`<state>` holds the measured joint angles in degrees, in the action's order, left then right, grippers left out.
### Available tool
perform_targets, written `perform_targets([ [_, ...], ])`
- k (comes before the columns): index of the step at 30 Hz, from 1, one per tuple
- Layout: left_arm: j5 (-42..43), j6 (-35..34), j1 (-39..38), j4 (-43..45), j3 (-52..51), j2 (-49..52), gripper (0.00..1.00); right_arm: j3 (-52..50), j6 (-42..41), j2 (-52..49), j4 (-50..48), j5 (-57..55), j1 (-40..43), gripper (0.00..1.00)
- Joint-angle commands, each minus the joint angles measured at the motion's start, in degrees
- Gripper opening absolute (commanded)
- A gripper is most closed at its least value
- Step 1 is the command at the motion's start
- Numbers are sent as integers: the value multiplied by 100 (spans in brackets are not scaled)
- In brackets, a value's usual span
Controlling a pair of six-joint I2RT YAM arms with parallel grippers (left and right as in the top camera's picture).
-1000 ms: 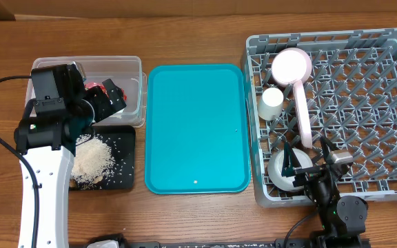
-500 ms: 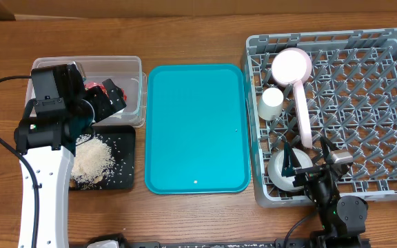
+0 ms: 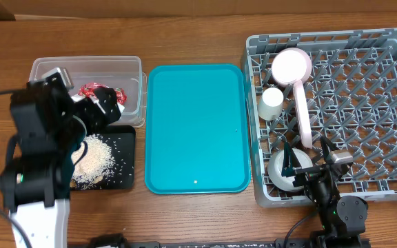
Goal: Sort waste into correct bins and load items into the dishwasher
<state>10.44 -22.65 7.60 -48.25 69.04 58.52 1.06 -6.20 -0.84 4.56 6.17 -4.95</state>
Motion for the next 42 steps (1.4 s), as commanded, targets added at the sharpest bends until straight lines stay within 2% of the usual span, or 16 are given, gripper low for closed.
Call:
perform_targets([
  [1,-39,63,-13,4,-254,-525,100,-59,0,68,-37,33,20,100],
  [6,-39,66,-13,7,-1025,-1292,100,-59,0,68,-37,33,20,100],
  [14,-140,59,-13,184,-3193,-2531,100,-59,2,68,-37,33,20,100],
  [19,-164,59,-13,1362,-4450,-3209,100,-59,0,68,-37,33,20,100],
  [24,-157,59,-13,3053,-5445,-3829,100,-59,0,68,-37,33,20,100],
  [28,-157,59,-13,3963,-6000,-4260,100,-59,2,68,-37,33,20,100],
  [34,-227,144,-13,4299,-6513,-4776,100,-59,0,68,-37,33,20,100],
  [38,-356,553,-13,4299,-6819,-5174,100,-59,0,68,-37,33,20,100],
  [42,-439,1276,-17,4369,-6835,-5353,100,-59,0,68,-37,33,20,100],
])
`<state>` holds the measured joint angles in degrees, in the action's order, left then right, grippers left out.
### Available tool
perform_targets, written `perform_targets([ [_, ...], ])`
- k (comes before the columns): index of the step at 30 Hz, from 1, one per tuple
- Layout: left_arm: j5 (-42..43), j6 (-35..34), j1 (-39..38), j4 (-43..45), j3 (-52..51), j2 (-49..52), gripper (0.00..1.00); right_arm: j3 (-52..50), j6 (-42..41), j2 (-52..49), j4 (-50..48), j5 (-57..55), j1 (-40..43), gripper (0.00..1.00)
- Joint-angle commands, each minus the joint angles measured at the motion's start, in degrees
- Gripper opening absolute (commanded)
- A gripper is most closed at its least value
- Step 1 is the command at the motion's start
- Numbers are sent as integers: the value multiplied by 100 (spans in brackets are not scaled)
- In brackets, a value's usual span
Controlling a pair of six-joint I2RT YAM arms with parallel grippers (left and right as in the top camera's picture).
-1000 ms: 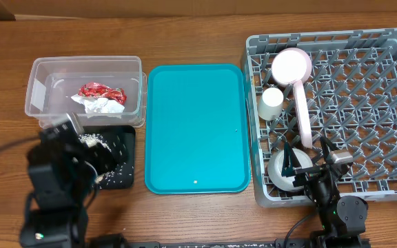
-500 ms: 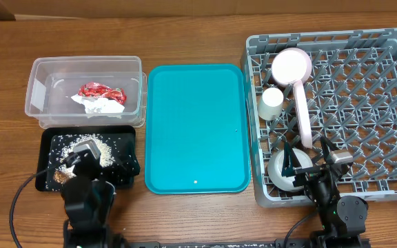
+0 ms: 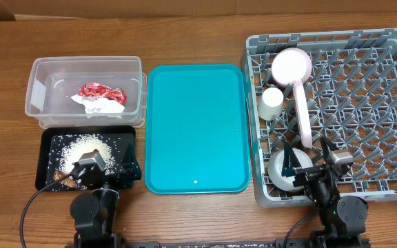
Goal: Sort waste into correct bins and load items into the dishwasher
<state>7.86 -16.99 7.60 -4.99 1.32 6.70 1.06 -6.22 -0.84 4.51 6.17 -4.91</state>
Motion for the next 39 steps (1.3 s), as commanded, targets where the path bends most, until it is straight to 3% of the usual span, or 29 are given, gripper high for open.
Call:
perform_targets([
  [1,-243,881,-17,28,-63,-208,100,-59,2,68,-33,33,15,100],
  [9,-721,2649,-448,-37,-63,-511,100,-59,2,68,-33,33,15,100],
  [12,-726,3025,-632,-33,-63,-656,100,-59,2,68,-33,33,15,100],
  [39,-678,2966,-560,-28,-63,-649,100,-59,2,68,-33,33,15,100],
])
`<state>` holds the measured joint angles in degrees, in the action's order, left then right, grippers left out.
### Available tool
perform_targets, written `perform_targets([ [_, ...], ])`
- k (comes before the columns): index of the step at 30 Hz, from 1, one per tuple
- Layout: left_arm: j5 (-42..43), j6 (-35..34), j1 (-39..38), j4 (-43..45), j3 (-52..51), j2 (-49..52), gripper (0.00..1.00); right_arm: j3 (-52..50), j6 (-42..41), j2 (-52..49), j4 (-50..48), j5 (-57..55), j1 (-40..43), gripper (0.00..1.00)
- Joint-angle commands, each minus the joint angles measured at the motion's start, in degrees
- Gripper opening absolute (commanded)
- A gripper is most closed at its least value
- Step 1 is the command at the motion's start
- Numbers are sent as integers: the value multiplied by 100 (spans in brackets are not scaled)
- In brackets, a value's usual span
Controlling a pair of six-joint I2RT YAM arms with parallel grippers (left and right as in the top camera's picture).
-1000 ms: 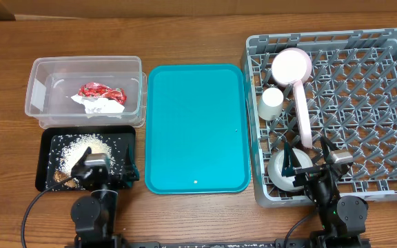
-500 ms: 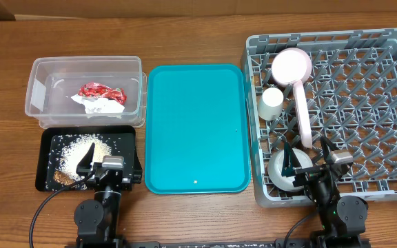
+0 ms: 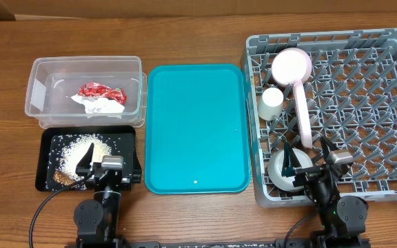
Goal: Sort waste into correct bins and load items into the dishwasher
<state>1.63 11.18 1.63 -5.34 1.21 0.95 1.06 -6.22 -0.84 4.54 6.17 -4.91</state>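
A clear plastic bin (image 3: 40, 86) at the back left holds a red wrapper (image 3: 100, 90) and crumpled white paper (image 3: 95, 105). In front of it, a black tray (image 3: 47, 141) carries spilled rice and food scraps (image 3: 81, 148). My left gripper (image 3: 110, 160) hovers low over this tray's front right part, open and holding nothing. The grey dish rack (image 3: 364, 103) on the right holds a pink ladle (image 3: 295, 76), a white cup (image 3: 271, 103) and a white bowl (image 3: 278, 169). My right gripper (image 3: 306, 153) stands open over the bowl at the rack's front left.
A bare teal tray (image 3: 197, 127) lies between the bins and the rack. Both arm bases sit at the table's front edge.
My left gripper has shifted a little to the right over the black tray's front edge. The right arm and all the objects are where they were.
At first my left arm reached over the black tray and the clear bin, next to the red wrapper. Later it was pulled back low at the front of the black tray, and now it sits slightly further right. The right gripper has stayed open over the bowl.
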Motion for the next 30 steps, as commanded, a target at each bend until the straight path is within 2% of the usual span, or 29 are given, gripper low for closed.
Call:
perform_targets([
  [1,-55,149,37,7,-52,-74,100,-59,2,68,-35,33,15,100],
  [8,-33,96,37,2,-52,-74,100,-59,2,68,-35,33,15,100],
  [12,114,-1058,22,26,-52,-59,100,-59,2,68,-35,33,15,100],
  [19,138,-1394,22,44,-52,-59,100,-59,2,68,-35,33,15,100],
  [21,109,-1530,22,39,-52,-59,85,-59,2,68,-35,33,15,100],
  [22,87,-1554,22,44,-52,-59,82,-59,4,68,-35,33,15,100],
  [23,76,-1550,22,42,-52,-59,84,-59,2,68,-35,33,15,100],
  [24,68,-1547,22,44,-52,-59,95,-59,4,68,-35,33,15,100],
  [25,68,-1547,22,46,-52,-59,100,-59,2,68,-35,33,15,100],
  [30,72,-1547,22,26,-52,-59,100,-59,2,68,-35,33,15,100],
])
